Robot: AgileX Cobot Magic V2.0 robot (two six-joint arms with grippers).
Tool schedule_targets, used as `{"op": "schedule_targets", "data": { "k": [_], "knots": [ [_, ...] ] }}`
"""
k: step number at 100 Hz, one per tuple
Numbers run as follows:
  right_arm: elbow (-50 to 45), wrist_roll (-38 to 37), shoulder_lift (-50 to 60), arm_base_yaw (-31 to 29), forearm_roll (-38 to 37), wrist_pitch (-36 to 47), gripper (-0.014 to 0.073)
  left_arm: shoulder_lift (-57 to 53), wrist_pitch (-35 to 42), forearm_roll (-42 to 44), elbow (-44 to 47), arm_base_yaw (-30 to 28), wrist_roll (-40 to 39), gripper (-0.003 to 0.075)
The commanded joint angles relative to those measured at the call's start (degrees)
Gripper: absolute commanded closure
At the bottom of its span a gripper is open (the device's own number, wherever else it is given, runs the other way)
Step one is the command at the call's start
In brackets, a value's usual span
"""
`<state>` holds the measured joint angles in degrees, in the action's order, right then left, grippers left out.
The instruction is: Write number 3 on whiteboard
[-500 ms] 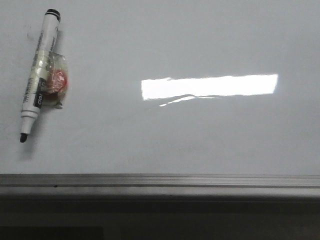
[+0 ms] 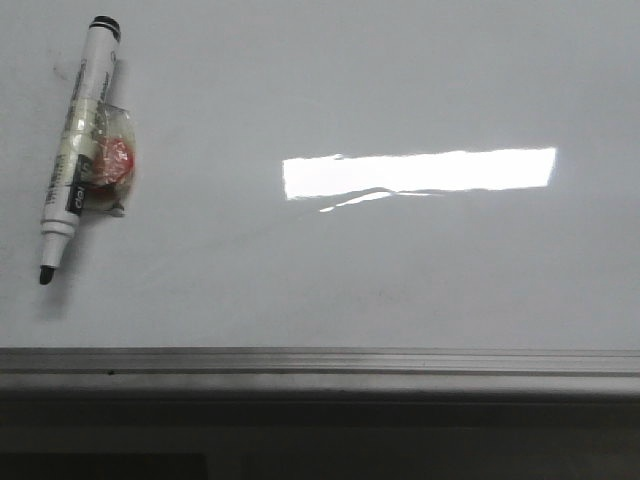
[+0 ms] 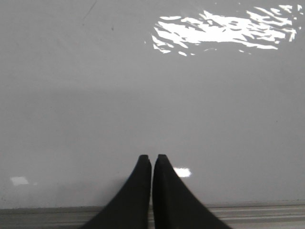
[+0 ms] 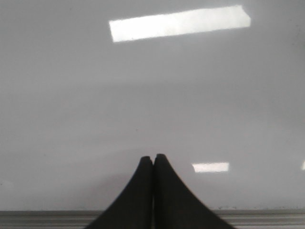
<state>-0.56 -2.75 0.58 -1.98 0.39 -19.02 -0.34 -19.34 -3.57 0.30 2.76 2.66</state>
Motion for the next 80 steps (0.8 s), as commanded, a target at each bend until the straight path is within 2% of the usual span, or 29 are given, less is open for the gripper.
{"op": "schedule_targets", "data": {
  "k": [1, 39, 72, 80],
  "knots": [
    [-1.38, 0.28, 0.87, -0.18, -0.39, 0.86, 0.0648, -1.47, 2.72, -0.19, 1.88, -0.09, -0.49, 0.0741],
    [-1.38, 0.28, 0.87, -0.18, -0.39, 1.28, 0.0648, -1.47, 2.72, -0.19, 1.88, -0.09, -0.49, 0.0741],
    [-1.38, 0.28, 0.87, -0.18, -1.61, 12.13, 0.0648, -1.47, 4.87, -0.19, 1.88, -0.09, -0.49, 0.0741],
    [-1.38, 0.28, 0.87, -0.18, -1.61, 12.63, 0.0648, -1.47, 6.15, -0.19, 1.88, -0.09, -0.49, 0.0741]
  ]
}}
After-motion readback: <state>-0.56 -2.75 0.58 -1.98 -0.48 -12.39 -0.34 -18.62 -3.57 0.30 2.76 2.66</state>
